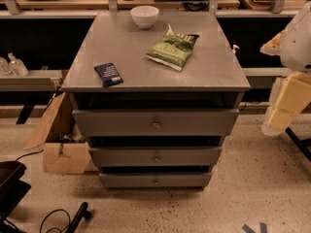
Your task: Open top drawer
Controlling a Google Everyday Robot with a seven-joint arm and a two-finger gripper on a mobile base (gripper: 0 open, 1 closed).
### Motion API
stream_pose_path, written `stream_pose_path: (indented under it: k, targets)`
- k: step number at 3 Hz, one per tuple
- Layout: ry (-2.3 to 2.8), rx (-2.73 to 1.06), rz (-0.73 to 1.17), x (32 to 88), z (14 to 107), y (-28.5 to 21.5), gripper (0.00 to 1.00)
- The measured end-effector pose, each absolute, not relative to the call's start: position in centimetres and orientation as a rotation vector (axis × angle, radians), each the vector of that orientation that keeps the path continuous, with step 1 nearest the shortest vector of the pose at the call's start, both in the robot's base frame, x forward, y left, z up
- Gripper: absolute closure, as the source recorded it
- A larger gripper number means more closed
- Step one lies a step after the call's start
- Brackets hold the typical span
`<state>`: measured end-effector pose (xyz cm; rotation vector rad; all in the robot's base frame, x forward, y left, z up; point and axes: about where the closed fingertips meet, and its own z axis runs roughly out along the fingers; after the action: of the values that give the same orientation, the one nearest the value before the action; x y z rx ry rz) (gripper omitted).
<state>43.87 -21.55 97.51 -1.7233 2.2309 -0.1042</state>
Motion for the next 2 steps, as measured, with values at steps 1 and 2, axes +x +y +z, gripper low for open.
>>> stream_pose_path:
  k: [1, 2]
  targets:
    - [2.227, -1.718, -0.129, 44.1, 97.0, -21.1, 0.0]
    - [2.227, -1.706, -0.118, 44.1, 93.2, -20.2, 0.0]
